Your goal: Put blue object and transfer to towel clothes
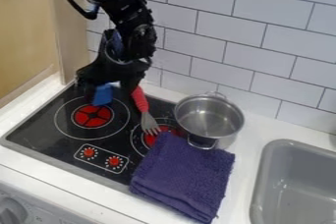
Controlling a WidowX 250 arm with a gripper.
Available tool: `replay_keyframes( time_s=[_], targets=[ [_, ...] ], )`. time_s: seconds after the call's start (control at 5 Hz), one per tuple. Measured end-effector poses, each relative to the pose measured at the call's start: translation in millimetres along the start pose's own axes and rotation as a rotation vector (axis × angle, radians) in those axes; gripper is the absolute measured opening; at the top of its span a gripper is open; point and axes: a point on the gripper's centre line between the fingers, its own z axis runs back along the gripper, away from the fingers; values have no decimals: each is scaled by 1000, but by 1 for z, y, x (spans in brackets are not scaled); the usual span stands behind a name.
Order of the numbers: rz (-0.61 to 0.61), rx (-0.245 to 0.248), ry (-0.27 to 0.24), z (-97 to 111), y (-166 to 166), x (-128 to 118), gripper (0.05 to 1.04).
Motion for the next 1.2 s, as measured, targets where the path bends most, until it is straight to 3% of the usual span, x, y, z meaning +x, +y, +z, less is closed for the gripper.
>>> replay_keyframes(
  time_s=[0.2,0.4,0.6,0.8,1.2],
  targets=[
    [2,-5,12,-7,-1,7,999],
    [-24,7,34,-17,-3,2,933],
    [-25,11,13,-20,-6,8,630],
    [-8,20,9,-22,-6,9,579],
    [-20,21,12,-19,-8,7,579]
  ],
)
